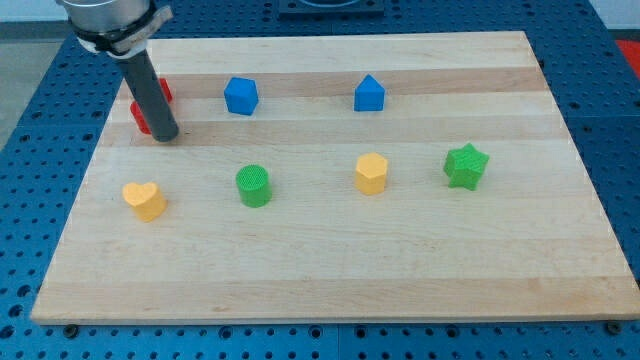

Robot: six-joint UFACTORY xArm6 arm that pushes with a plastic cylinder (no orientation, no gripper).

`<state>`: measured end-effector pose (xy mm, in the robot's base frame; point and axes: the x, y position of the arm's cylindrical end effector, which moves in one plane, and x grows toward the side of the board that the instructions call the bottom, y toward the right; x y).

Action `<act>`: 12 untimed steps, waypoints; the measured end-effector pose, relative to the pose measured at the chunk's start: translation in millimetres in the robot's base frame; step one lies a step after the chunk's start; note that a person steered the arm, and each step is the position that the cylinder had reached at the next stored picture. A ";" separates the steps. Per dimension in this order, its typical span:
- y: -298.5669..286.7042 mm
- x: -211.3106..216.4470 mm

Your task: Move the blue cube closer to the blue triangle

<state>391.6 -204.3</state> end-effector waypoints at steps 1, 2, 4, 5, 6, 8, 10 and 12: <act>18.3 -16.6; 18.3 -51.2; 57.7 -78.9; 124.0 -78.9; 142.8 -81.8; 106.9 -68.0; 128.0 -43.7; 206.0 -57.6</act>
<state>334.1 1.6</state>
